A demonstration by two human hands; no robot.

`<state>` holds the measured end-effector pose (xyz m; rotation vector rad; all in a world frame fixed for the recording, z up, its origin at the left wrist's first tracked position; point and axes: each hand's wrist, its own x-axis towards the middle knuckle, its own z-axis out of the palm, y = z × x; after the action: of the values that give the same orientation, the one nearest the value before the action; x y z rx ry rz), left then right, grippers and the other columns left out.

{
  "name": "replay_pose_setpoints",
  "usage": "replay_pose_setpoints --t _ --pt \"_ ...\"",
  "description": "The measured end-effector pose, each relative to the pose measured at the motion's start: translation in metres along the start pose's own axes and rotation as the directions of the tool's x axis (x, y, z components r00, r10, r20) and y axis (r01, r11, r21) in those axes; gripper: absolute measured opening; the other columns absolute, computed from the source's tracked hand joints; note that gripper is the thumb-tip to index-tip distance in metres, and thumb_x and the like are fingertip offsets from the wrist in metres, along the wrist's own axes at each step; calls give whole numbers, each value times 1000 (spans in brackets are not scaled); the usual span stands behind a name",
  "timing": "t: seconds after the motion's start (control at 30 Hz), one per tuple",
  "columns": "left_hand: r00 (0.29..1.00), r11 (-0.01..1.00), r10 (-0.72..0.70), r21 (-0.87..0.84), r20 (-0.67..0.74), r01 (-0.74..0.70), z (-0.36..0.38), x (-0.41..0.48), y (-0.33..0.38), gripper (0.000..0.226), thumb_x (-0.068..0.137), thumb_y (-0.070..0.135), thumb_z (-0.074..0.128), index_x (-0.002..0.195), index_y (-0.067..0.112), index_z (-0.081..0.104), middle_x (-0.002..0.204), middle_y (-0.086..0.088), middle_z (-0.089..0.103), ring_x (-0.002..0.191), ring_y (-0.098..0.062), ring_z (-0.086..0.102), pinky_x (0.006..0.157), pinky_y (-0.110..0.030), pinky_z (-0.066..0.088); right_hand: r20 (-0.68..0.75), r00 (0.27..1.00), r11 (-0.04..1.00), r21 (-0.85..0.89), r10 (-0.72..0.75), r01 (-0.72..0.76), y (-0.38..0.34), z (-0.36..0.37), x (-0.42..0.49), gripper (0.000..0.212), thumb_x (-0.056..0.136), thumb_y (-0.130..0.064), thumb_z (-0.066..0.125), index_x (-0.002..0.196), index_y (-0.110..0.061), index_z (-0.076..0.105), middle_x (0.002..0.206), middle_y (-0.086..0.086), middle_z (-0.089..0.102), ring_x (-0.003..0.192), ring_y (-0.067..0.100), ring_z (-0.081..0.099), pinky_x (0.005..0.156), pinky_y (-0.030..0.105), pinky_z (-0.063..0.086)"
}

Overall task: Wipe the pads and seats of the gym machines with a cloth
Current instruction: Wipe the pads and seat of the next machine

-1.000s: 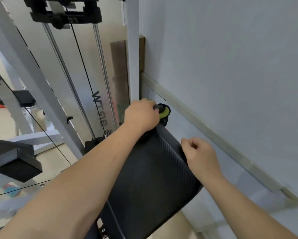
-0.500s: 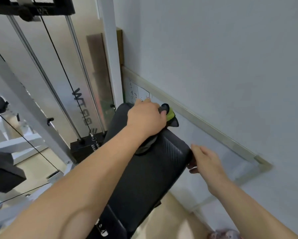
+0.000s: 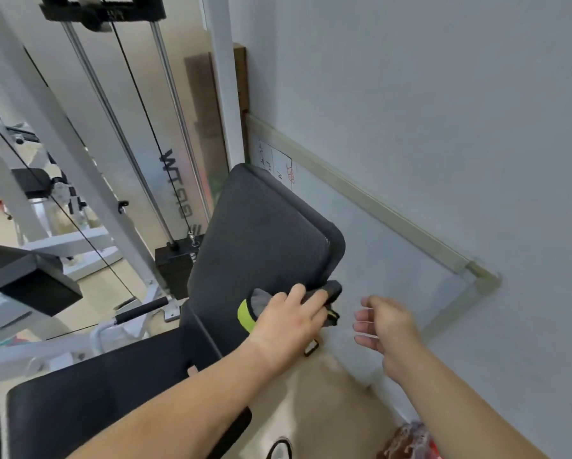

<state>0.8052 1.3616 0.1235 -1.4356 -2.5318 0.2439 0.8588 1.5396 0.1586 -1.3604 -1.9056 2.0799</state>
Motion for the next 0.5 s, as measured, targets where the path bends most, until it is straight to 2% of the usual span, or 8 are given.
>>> replay_pose_setpoints --t 0.07,0.13,0.23,0.33,0.4,0.5 --pt "992 994 57 83 116 -67 14 -28 -1 21 77 16 65 97 19 71 119 -1 61 84 -29 49 53 -34 36 30 1000 1000 -14 0 0 11 -7 -3 14 101 -11 51 95 -11 63 78 11 60 62 23 56 58 34 51" --pt "990 989 71 123 123 -86 10 -39 3 19 82 18 57 96 19 70 114 -1 61 84 -28 48 53 -33 35 58 998 999 -32 -4 6 23 -11 -5 14 100 -10 51 94 -10 64 79 11 60 62 24 56 58 34 50" --pt "996 993 44 116 -82 -34 -21 -17 4 32 88 12 42 109 14 67 119 -4 62 83 -28 48 54 -37 40 73 997 1000 -13 -20 21 33 -6 -9 17 102 -17 49 99 -9 64 77 12 60 64 25 55 57 33 49" --pt "947 994 17 111 -319 20 -46 24 -11 39 91 6 49 125 10 66 128 -7 64 79 -29 49 55 -38 41 41 999 999 29 -24 22 32 0 -10 28 104 -29 44 103 -9 64 80 12 62 70 27 59 64 37 52" --pt "932 988 61 154 -358 -5 -40 38 -21 44 92 3 45 131 11 64 130 -6 64 76 -28 47 55 -37 39 27 999 999 36 -21 20 31 3 -6 33 105 -36 43 105 -12 66 87 12 65 78 28 63 71 41 55" --pt "929 987 90 160 -360 -34 -10 28 -21 49 86 2 47 131 13 64 131 -1 63 72 -26 42 55 -35 32 24 999 999 44 -27 26 44 13 2 33 103 -36 47 106 -12 69 92 11 70 82 28 67 72 41 57"
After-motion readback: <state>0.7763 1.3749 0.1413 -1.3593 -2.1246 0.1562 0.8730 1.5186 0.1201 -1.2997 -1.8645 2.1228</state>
